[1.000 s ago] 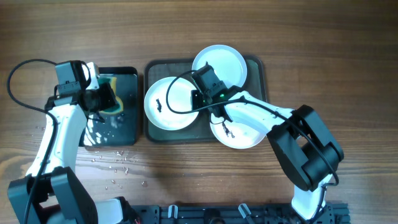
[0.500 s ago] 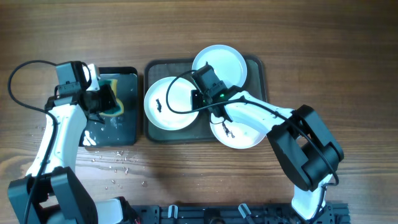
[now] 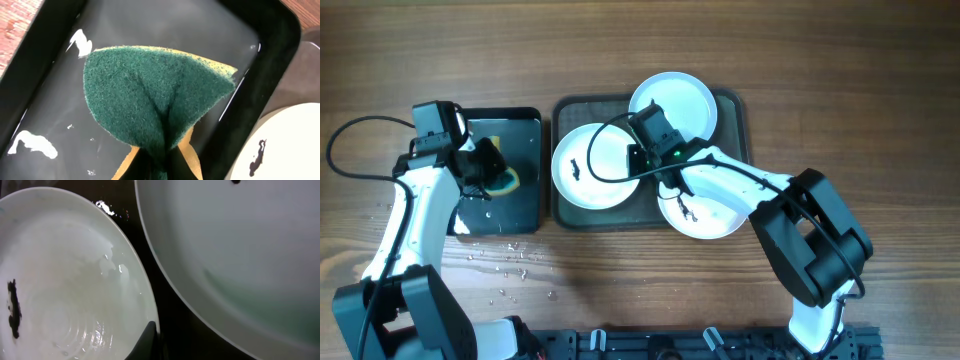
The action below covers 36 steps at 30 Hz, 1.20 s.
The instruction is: Clean dirty plates on tray and stack at the side
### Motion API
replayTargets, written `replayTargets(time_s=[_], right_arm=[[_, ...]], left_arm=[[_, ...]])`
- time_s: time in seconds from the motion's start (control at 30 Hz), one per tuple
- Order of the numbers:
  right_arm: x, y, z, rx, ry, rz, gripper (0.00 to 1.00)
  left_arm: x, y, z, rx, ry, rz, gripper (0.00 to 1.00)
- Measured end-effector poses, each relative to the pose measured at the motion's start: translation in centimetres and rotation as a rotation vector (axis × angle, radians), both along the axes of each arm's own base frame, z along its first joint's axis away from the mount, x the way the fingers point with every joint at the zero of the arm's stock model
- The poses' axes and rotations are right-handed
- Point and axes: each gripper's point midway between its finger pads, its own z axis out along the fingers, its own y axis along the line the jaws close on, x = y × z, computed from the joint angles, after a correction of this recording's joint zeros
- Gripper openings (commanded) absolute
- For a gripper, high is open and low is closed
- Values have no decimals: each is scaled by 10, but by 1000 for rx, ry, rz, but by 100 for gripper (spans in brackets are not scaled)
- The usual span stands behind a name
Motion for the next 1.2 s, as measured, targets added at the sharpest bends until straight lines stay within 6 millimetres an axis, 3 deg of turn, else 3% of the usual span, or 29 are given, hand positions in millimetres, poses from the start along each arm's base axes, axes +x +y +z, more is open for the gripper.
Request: replayTargets(time_s=[0.53, 0.8, 1.03, 1.13, 1.2], right_arm=[[1, 0, 0, 2, -2, 0, 4], [1, 1, 1, 4, -5, 0, 4], [2, 1, 1, 6, -8, 0, 4], [2, 1, 1, 6, -9, 0, 5], [2, 1, 1, 7, -9, 0, 4]], left_arm=[[-8, 5, -3, 35, 39, 33, 4], [18, 13, 14, 67, -65, 41, 4], [62, 9, 84, 106, -215, -4, 4], [70, -2, 115, 134, -237, -38, 4], [71, -7, 123, 148, -243, -49, 4]])
